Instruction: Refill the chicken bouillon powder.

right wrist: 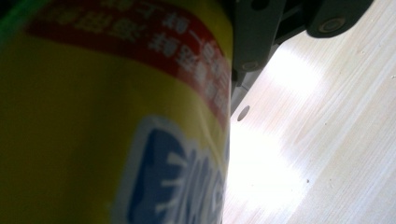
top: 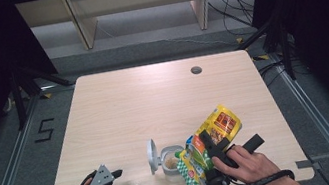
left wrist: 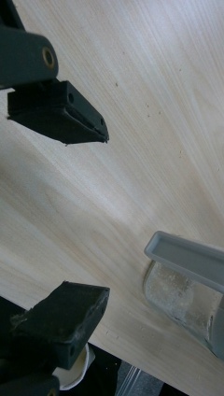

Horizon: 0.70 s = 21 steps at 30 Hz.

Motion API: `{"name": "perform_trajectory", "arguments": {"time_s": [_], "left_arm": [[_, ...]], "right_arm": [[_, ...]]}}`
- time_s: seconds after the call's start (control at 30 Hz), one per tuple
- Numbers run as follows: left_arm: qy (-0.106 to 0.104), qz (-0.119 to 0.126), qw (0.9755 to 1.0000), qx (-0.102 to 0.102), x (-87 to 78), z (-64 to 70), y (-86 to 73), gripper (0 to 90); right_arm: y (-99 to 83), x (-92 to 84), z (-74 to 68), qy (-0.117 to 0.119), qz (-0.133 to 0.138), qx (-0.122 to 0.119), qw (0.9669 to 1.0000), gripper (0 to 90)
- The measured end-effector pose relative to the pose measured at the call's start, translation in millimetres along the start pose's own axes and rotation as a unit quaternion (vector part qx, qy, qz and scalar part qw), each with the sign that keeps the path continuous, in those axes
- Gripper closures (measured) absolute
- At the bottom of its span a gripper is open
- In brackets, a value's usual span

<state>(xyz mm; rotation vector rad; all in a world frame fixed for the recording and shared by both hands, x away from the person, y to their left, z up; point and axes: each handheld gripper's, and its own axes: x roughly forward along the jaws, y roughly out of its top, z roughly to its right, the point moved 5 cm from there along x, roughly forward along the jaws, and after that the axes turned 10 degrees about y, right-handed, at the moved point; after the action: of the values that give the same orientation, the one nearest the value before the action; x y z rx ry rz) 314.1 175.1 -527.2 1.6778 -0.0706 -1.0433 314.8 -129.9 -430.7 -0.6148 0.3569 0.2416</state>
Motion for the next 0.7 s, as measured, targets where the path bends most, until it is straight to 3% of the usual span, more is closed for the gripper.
{"name": "perform_trajectory", "arguments": {"time_s": [0.07,0.27,0.7], "left_arm": [[0.001,-0.006,0.9999,0.011,-0.9,-1.5,-0.5,20.2],[0.0,-0.005,1.0,0.007,-0.5,-0.7,-0.4,20.2],[0.001,-0.006,0.9999,0.009,-0.7,-1.3,-0.3,20.2]], "right_arm": [[0.9,1.1,-2.6,-0.001,-0.003,0.001,1.0,61.9],[1.9,1.2,-0.8,-0.002,-0.004,-0.014,0.9999,62.0],[2.0,0.9,-1.2,-0.002,-0.001,-0.015,0.9999,62.1]]}}
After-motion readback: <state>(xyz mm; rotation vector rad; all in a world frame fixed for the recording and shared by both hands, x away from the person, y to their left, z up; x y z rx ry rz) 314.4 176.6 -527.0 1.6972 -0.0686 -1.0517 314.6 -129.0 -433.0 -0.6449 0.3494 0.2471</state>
